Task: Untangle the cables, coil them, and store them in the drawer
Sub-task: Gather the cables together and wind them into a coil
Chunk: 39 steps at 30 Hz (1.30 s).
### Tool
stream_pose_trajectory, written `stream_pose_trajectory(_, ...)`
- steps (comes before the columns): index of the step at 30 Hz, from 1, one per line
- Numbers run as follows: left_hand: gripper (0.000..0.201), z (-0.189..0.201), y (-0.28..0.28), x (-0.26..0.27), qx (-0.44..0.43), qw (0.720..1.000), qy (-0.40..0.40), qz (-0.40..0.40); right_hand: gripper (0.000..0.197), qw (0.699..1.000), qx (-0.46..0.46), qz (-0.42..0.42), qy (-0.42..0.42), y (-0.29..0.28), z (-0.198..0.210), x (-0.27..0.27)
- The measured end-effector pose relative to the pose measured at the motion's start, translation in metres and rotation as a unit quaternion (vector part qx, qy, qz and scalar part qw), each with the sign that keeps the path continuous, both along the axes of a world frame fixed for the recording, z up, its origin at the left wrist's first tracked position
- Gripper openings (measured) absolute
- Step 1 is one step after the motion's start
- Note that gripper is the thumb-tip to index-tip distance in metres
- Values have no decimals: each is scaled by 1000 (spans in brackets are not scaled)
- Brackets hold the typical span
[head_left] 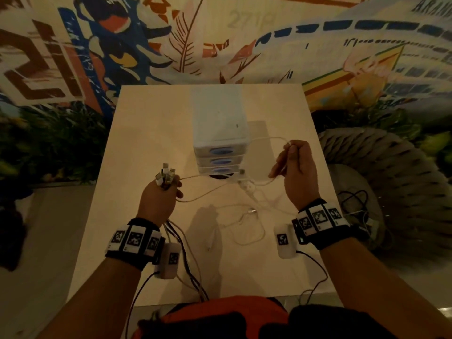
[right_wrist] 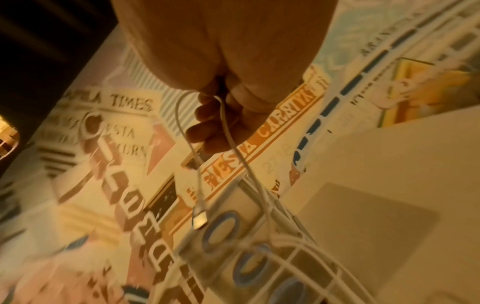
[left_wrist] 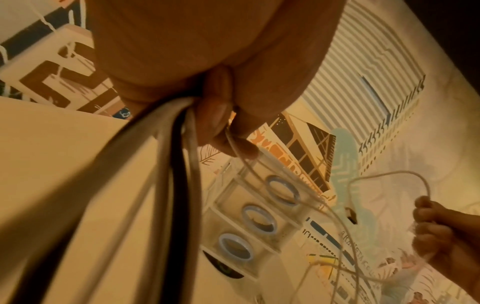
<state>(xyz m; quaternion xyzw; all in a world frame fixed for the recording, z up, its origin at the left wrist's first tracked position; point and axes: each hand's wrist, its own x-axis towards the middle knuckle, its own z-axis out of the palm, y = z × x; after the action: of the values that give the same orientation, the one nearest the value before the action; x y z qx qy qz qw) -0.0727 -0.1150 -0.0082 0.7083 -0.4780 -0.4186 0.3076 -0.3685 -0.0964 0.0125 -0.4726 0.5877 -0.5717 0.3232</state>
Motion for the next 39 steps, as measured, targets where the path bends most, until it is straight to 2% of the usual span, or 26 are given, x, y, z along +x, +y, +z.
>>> stream_pose_trajectory(2,21,-1,2,4,37,999,-4,-20,20,1000,4,-19,-25,-1,4,-6)
stream_pose_trajectory(4,21,-4,5,6,59,997,-9,-45,20,1000,7,-8,-14,-1,8,-8)
stream_pose_trajectory(8,23,12,12,-5,20,997,-32,-63,23,996,10,70,47,6,17,3)
stream_pose_trajectory(11,26,44,22,-28,-11,988,92,-126,18,986,16,135,97,14,25,22)
stream_pose_trajectory(14,31,68,32,-51,-13,967,176,-184,12,960,0,224,170,22,33,44)
stream_pose_trajectory(17,22,75,34,-57,0,947,286,-145,13,931,4,287,227,28,38,60)
stream_pose_trajectory(20,20,79,32,-52,-45,927,360,-94,19,914,9,309,264,28,35,62)
stream_pose_trajectory(23,26,88,27,-40,-133,924,349,-84,16,904,33,304,300,22,19,44)
stream_pose_trajectory(28,28,102,19,-18,-217,920,326,-8,21,916,83,209,331,11,-2,-4)
stream_pose_trajectory(31,26,106,18,-13,-242,912,330,16,23,918,97,193,333,11,-2,-10)
stream_pose_trajectory(35,21,109,19,-7,-255,909,330,24,24,934,116,158,298,22,-1,-25)
stream_pose_trajectory(39,22,106,16,-5,-233,915,329,28,20,916,135,168,340,63,-10,-49)
